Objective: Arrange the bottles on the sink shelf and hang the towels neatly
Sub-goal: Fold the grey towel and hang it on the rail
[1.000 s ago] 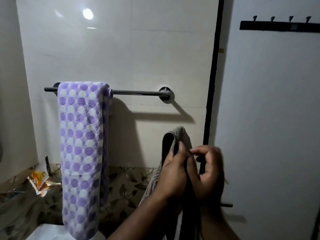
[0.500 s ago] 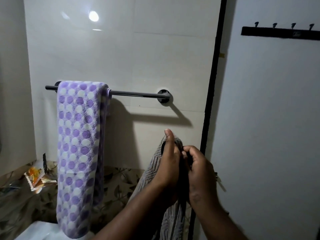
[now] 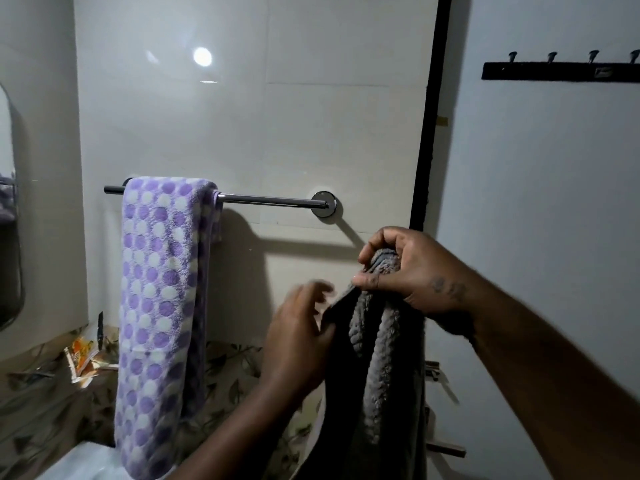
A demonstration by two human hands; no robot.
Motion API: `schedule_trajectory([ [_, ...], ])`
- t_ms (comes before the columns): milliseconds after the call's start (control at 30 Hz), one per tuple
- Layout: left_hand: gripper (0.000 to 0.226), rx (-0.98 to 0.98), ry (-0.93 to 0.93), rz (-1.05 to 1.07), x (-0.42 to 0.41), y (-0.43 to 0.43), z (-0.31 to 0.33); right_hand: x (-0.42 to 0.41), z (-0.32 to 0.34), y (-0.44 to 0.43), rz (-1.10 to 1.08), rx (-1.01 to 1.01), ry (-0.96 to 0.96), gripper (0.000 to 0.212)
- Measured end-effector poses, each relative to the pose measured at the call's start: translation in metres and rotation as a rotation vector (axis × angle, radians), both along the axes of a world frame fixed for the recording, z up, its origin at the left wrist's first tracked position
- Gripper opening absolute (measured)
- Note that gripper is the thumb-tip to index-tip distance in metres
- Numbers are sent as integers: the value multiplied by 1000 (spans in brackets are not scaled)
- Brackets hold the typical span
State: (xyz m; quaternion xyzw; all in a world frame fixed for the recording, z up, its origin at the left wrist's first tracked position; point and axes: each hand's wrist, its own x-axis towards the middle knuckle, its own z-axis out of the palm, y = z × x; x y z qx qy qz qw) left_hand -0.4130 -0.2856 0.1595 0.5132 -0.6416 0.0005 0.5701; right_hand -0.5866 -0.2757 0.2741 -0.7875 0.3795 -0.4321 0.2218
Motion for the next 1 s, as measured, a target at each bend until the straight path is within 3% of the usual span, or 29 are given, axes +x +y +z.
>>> schedule_trajectory([
  [67,17,159,97,-88,8,-9,-3,-4,13,1,-58,-78,112,23],
  [233,25,232,108,-55,37,-3,-6,-28,33,-10,-268,-256,228,14],
  [433,46,288,-2,57,77,-3,6,-62,30,-28,-296,-190,-10,21],
  [533,37,277,-27,125,96,-3,14,-70,30,-28,-262,-65,-183,20],
  [733,21,274,-436,186,95,3,37,-65,31,-28,-213,-24,-259,20],
  [833,47,317,-151,-33,90,-1,44,-67,34,-32,-207,-25,-302,20],
  [933,27,322,213,-177,93,-4,46,-73,36,-32,-209,-3,-295,19],
  [1000,18,265,186,-171,96,3,53,-77,36,-31,-185,50,-289,21],
])
